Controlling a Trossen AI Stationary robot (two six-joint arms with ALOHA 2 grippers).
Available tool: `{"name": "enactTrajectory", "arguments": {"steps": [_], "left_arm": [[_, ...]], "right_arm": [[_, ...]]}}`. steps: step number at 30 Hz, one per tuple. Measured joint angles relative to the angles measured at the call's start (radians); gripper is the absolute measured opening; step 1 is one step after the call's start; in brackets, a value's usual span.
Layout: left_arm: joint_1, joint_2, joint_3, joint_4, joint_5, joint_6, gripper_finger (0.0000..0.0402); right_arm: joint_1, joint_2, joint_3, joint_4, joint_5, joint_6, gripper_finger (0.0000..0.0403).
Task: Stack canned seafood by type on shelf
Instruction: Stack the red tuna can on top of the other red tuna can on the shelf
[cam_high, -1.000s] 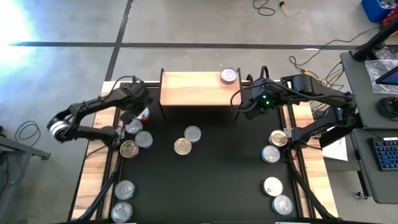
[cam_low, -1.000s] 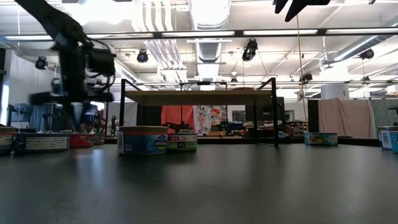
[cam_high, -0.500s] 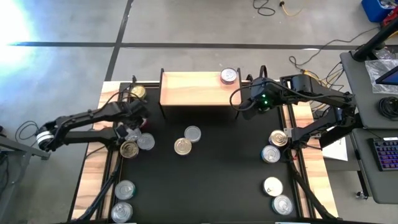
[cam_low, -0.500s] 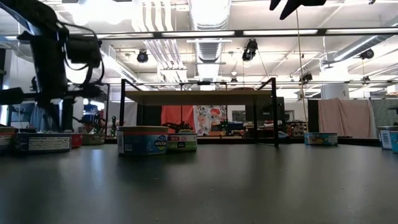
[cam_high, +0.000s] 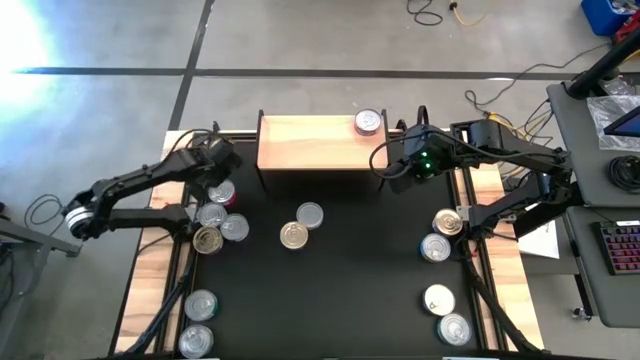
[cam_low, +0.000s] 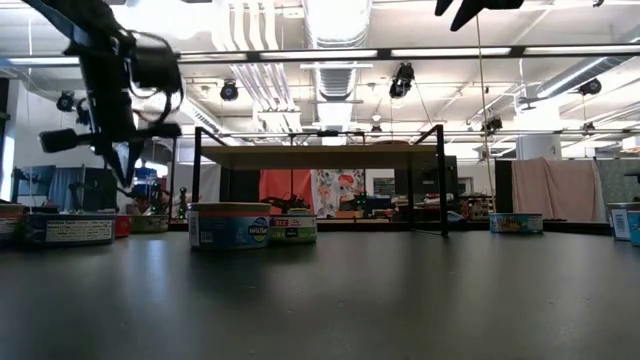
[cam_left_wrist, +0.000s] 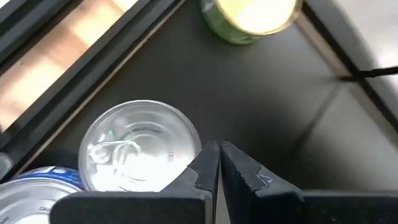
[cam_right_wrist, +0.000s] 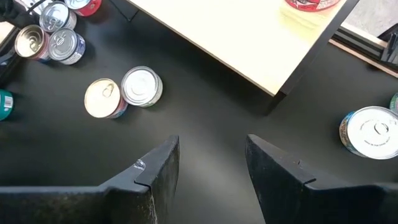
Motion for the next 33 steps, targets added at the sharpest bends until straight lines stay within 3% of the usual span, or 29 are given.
{"name": "enactTrajectory", "arguments": {"steps": [6,12,18,23,26,33], "left_arm": [[0.006,0.095,-0.067,-0.002,0.057,-0.033,0.0001],[-0.028,0.136,-0.096,0.004,0.079,0.125,0.0001],[-0.163,0.103,-0.109,-0.017,0.085,0.204,0.0001],[-0.356,0.09,-0.111,0.003,0.115,0.231,0.0001],[-0.502,0.101,-0.114,0.128,0.098,0.26,0.0001],[-0.794,0.243,-0.105,0.647,0.017,0.313,0.0001]], "right_arm": [[0.0,0.0,0.0,-0.013,-0.003,-0.018,0.0176],[-0.003,0.0,0.0,-0.022,-0.055,-0.068,0.0176],[-0.002,0.0,0.0,-0.022,-0.14,-0.102,0.0176],[-0.003,0.0,0.0,-0.021,-0.142,-0.14,0.0176],[-0.003,0.0,0.0,-0.013,-0.141,-0.168,0.0176],[-0.017,0.012,0.0,0.052,-0.154,-0.218,0.0176]]}}
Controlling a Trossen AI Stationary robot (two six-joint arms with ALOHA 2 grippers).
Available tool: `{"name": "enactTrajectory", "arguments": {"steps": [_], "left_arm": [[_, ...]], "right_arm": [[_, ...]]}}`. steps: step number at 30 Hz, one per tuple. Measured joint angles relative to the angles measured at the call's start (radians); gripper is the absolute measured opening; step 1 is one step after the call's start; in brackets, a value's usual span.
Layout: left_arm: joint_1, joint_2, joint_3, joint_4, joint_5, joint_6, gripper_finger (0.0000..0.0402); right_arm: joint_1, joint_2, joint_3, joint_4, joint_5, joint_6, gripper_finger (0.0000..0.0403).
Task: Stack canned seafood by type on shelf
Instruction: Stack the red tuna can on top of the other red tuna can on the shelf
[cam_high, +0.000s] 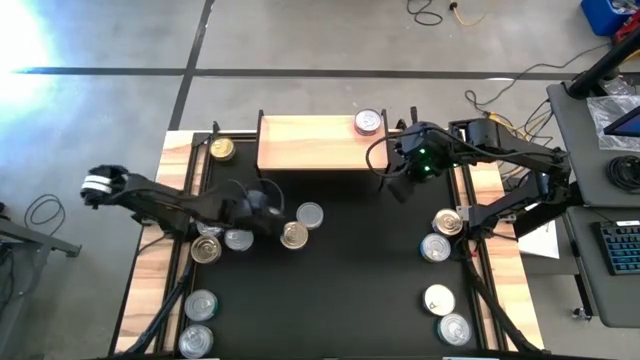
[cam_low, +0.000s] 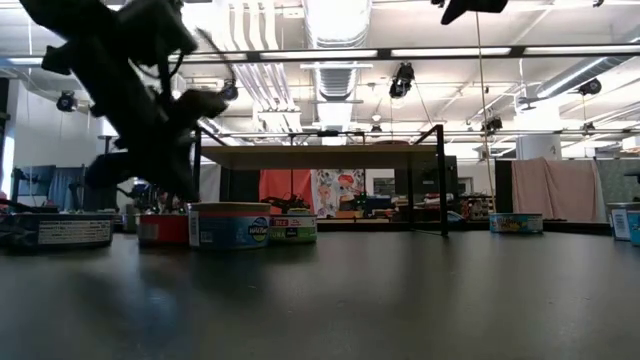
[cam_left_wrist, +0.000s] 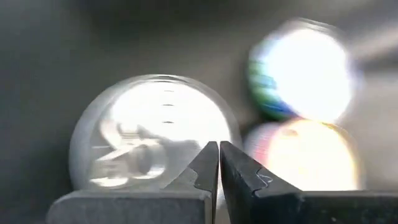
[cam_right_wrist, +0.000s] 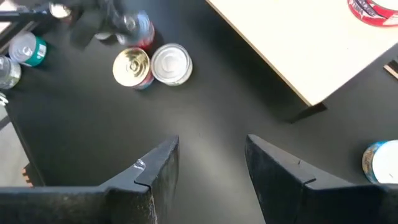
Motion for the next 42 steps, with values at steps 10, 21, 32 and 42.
{"name": "enactTrajectory", "arguments": {"steps": [10,21,32,42], "left_arm": [[-0.109,0.172,0.243,-0.192,-0.097,0.07,0.0001],[-0.092,0.182,0.351,-0.383,-0.141,0.263,0.0001],[-0.119,0.398,0.428,-0.363,-0.144,0.32,0.0001],[-0.112,0.556,0.647,-0.26,-0.219,0.555,0.0001]], "right_arm": [[0.002,0.054,0.0,0.007,-0.003,-0.038,0.0176],[0.125,0.106,-0.004,0.0,-0.003,-0.029,0.0176],[0.181,0.111,-0.004,0.0,0.004,0.052,0.0176],[0.181,0.11,-0.004,0.027,0.005,0.069,0.0176]]}}
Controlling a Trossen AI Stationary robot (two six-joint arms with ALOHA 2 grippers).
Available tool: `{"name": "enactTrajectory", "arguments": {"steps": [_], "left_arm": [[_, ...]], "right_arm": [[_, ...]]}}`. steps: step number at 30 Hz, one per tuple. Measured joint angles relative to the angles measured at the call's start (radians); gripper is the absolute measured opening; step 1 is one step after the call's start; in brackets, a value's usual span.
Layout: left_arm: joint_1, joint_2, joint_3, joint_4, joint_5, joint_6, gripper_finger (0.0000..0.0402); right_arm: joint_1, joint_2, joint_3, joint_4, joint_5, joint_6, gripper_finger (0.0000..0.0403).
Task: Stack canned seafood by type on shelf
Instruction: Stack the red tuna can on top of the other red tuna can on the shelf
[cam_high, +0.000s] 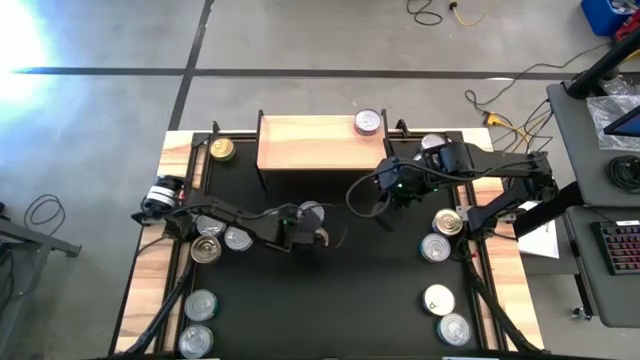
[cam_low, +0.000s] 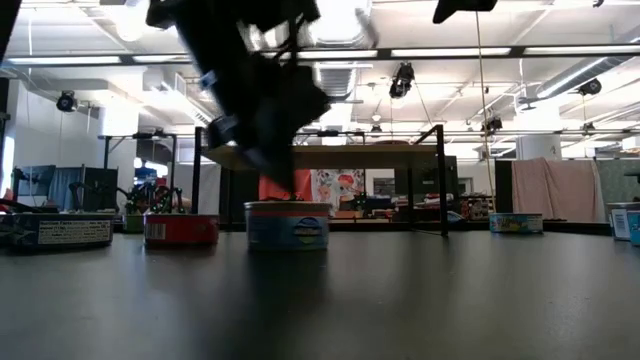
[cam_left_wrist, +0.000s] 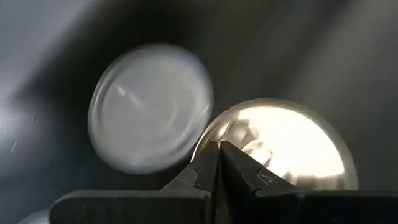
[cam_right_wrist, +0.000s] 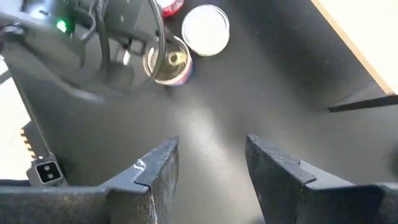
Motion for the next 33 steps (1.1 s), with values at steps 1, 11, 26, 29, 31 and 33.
{"name": "enactTrajectory", "arguments": {"steps": [1,11,26,29,31,33], "left_arm": [[0.0,0.002,0.02,0.013,-0.003,0.027,0.0001],[-0.021,-0.083,0.129,-0.086,-0.082,0.215,0.0002],[-0.066,-0.208,0.125,-0.554,-0.17,-0.062,0.0077],[-0.094,-0.21,0.102,-0.638,-0.16,-0.228,0.01],[-0.104,-0.212,0.073,-0.687,-0.132,-0.35,0.0112],[-0.108,-0.212,0.029,-0.706,-0.111,-0.43,0.0118]], "right_arm": [[0.001,0.0,0.0,0.006,0.0,0.004,0.0176],[0.122,0.0,0.0,0.007,0.005,0.126,0.0176],[0.293,0.0,-0.002,0.114,0.139,0.195,0.0147],[0.296,0.001,-0.003,0.159,0.139,0.225,0.014],[0.306,0.001,-0.01,0.203,0.14,0.239,0.0135],[0.325,0.001,-0.021,0.257,0.14,0.239,0.0129]]}}
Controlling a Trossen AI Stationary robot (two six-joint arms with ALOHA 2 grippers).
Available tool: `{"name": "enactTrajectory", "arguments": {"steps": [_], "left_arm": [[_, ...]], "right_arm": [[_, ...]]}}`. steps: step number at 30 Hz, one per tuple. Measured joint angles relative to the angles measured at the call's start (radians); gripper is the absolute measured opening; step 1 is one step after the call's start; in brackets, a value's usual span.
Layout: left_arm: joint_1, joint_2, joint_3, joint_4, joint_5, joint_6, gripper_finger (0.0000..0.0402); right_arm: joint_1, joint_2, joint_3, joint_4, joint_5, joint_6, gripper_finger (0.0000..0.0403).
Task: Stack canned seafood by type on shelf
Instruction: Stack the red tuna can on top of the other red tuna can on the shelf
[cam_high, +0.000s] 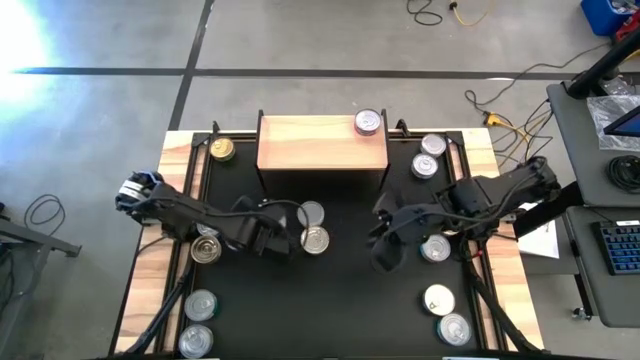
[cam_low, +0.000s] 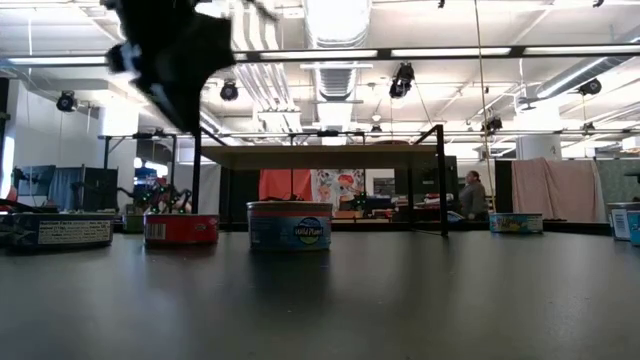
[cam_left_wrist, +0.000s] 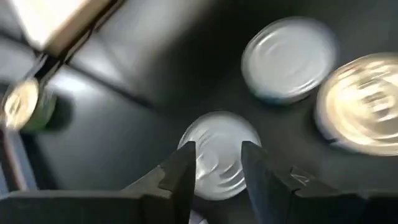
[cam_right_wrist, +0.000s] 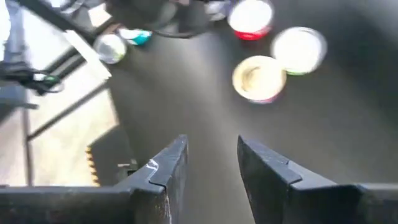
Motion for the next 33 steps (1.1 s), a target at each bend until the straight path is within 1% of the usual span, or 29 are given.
{"name": "enactTrajectory", "arguments": {"steps": [3,6,8,12,14,20,23,28,31,33], "left_arm": [[0.005,0.0,-0.062,0.004,0.019,-0.103,0.012],[0.038,0.0,-0.111,0.031,0.086,-0.19,0.0114],[0.059,0.0,-0.135,0.037,0.116,-0.232,0.0105],[0.087,0.0,-0.18,0.077,0.128,-0.268,0.0078],[0.098,0.0,-0.2,0.108,0.128,-0.268,0.0063],[0.115,0.007,-0.26,0.325,0.139,-0.17,0.0006],[0.125,0.041,-0.27,0.367,0.176,-0.131,0.0003],[0.116,0.107,-0.262,0.36,0.2,-0.078,0.0001],[0.057,0.112,-0.234,0.342,0.218,-0.076,0.0],[-0.011,0.105,-0.197,0.354,0.27,-0.059,0.0]], "right_arm": [[0.039,0.0,-0.024,0.072,0.006,-0.002,0.0119],[0.088,0.0,-0.051,0.136,0.033,0.025,0.0108],[0.124,0.0,-0.075,0.176,0.048,0.057,0.0101],[0.184,0.002,-0.102,0.22,0.048,0.114,0.009],[0.203,0.008,-0.102,0.22,0.054,0.136,0.0086],[0.222,0.015,-0.102,0.22,0.056,0.164,0.0089],[0.223,0.016,-0.102,0.219,0.056,0.163,0.0096],[0.222,0.016,-0.102,0.222,0.056,0.154,0.0104],[0.222,0.016,-0.102,0.223,0.056,0.171,0.0104],[0.222,0.017,-0.102,0.228,0.059,0.185,0.0102]]}}
